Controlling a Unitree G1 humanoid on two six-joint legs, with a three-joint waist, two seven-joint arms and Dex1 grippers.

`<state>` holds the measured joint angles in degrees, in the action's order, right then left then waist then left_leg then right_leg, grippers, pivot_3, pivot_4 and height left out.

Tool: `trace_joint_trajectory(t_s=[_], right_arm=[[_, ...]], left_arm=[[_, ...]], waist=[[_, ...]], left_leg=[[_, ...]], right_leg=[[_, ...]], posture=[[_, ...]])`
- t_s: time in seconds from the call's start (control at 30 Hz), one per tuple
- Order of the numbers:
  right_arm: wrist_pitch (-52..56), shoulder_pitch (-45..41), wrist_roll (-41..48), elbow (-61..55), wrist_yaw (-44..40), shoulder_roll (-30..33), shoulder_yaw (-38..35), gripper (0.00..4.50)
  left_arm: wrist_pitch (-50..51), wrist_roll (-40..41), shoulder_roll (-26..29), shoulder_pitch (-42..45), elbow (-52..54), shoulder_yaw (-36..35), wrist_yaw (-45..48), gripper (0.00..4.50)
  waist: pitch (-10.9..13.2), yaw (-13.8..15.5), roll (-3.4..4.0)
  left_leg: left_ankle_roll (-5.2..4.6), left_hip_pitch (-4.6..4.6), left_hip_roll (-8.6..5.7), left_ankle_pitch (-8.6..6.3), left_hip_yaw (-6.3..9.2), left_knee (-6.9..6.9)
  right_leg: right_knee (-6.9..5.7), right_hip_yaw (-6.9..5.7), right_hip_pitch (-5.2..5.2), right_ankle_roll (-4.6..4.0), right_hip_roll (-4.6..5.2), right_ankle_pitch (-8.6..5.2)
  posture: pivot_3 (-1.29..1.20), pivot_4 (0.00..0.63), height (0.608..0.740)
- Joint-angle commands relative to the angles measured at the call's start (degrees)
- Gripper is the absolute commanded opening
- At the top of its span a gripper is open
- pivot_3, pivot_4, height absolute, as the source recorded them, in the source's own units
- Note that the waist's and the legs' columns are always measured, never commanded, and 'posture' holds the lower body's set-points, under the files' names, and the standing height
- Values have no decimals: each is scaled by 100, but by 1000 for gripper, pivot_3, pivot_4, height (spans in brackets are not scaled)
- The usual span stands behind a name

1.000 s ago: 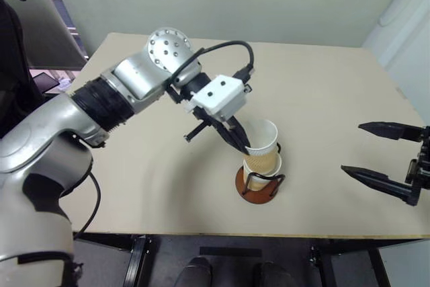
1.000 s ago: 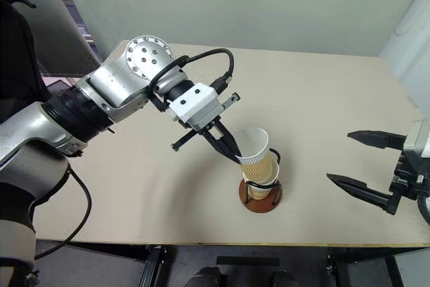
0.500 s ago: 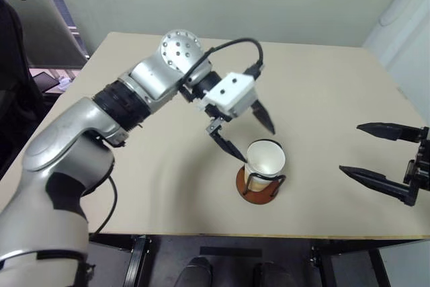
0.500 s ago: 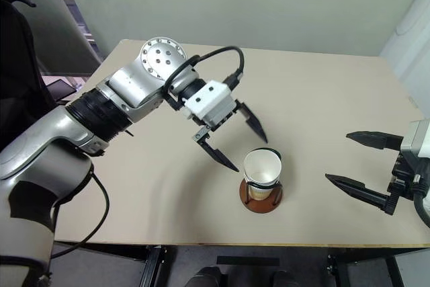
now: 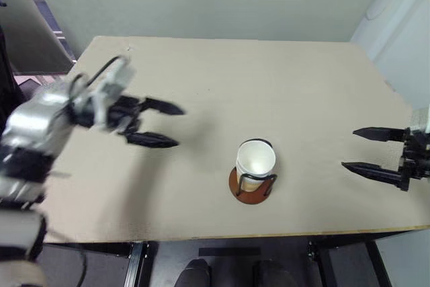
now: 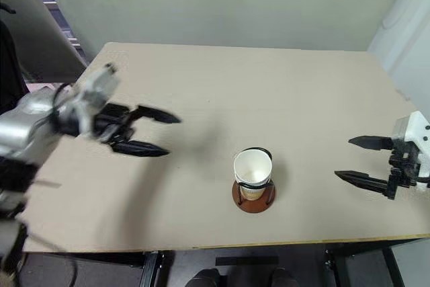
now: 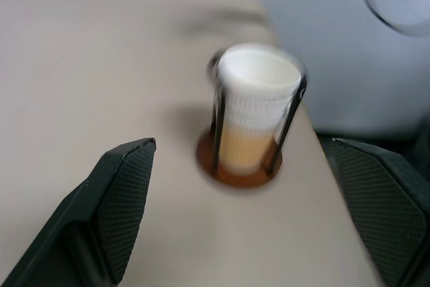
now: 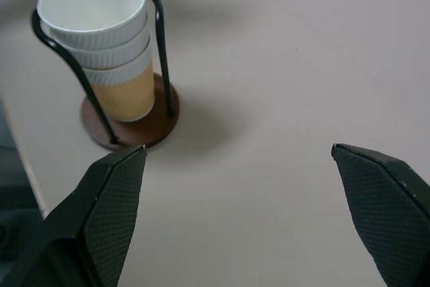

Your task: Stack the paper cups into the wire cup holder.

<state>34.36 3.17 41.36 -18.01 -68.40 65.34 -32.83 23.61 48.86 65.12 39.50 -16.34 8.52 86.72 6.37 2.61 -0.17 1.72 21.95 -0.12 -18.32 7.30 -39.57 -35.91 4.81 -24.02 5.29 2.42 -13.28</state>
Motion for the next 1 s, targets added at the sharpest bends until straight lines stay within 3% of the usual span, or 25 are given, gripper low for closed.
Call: trace_joint_trajectory(t_s=[0.03, 0.13, 0.4, 0.73, 1.0], right_arm=[[13, 387, 35, -191, -353, -81, -629, 4500], [-6, 443, 18, -140, -383, -119, -638, 4500], [-125, -851, -47, 249, -346, -98, 630, 4500], [-152, -1359, -219, 629, -526, -78, 1039, 4500], [-98, -1585, -253, 605, -282, -292, 1322, 4500]], left_arm=[[651, 487, 342, -1357, 985, -1580, -446, 4454], [933, 477, 314, -2468, 1561, -2481, -760, 4454], [1290, 484, -270, -2965, 2264, -3180, -1461, 4454], [1414, 383, -589, -3590, 2686, -3678, -1615, 4454], [944, -44, -746, -3650, 2000, -3620, -1172, 4454]], waist=[[-1, 42, -3], [-3, 67, -9], [-1, -32, -23], [-1, -64, -23], [-1, -68, -23]], left_leg=[[2, 1, -1, 1, 6, 3], [4, -13, -2, 2, 9, 16], [33, -116, -6, 27, -21, 33], [52, -101, 8, 24, -8, 84], [61, -105, 22, 22, -2, 89]], right_leg=[[1, -1, -1, -9, -2, -5], [-8, 8, 14, -42, -1, -23], [-103, 12, 62, -147, -2, -75], [-105, 6, 21, -125, -6, -62], [-110, 5, 19, -127, -6, -63]], posture=[[0, 150, 740], [0, 150, 740], [0, 150, 740], [0, 150, 740], [0, 150, 740]])
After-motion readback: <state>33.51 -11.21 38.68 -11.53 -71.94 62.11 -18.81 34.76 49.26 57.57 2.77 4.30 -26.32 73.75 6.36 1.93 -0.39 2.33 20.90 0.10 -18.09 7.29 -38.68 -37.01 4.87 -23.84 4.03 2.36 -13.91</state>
